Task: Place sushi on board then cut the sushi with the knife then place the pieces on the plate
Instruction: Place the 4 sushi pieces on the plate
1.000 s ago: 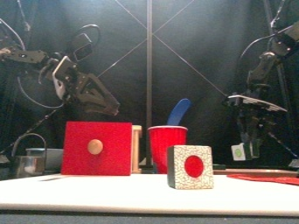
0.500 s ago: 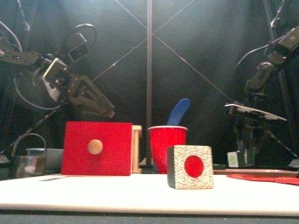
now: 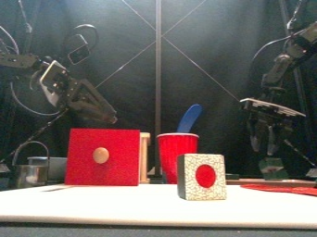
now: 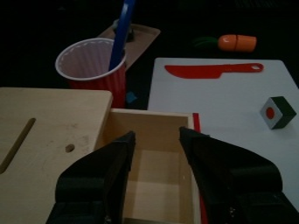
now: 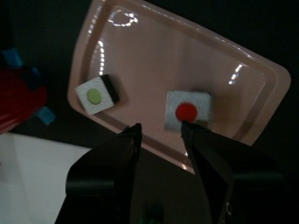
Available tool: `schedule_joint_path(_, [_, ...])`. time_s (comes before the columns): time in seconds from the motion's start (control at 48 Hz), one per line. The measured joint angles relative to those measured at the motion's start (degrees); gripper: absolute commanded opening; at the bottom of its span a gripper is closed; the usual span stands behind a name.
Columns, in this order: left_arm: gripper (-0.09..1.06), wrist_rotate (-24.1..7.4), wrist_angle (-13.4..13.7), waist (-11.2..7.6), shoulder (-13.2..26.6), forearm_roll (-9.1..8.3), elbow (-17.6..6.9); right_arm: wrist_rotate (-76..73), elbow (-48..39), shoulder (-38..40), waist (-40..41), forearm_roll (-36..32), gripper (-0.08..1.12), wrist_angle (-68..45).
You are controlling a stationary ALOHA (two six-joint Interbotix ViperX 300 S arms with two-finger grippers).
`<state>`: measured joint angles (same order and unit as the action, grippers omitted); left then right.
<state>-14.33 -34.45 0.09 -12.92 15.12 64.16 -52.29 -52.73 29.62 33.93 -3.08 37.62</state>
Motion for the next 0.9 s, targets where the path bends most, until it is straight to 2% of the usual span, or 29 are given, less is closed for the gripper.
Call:
schedule_joint_path(0.25, [0.83, 0.0, 0.0, 0.09, 0.0, 0.0, -1.05, 0.53, 0.18, 3.25, -8.7, -0.09, 0.79, -5.54])
schedule_joint_path(0.375, [0.83, 0.0, 0.0, 0.18, 0.0, 0.0, -1.49, 0.7, 0.18, 0.97, -19.51, -1.58, 0.79, -11.07])
schedule_joint_path(0.583, [0.83, -0.09, 0.0, 0.44, 0.0, 0.0, -2.64, 0.79, 5.1, -8.09, -37.53, -3.96, 0.79, -16.0])
schedule_joint_path(0.688, [0.83, 0.0, 0.0, 0.53, 0.0, -0.09, -2.99, 0.88, 9.32, -13.97, -42.1, -5.71, 0.79, -16.17])
schedule_joint_path(0.896, [0.83, 0.09, 0.0, 0.44, 0.35, 0.35, -3.6, 0.88, 17.93, -24.79, -47.46, -14.06, 0.78, -16.17])
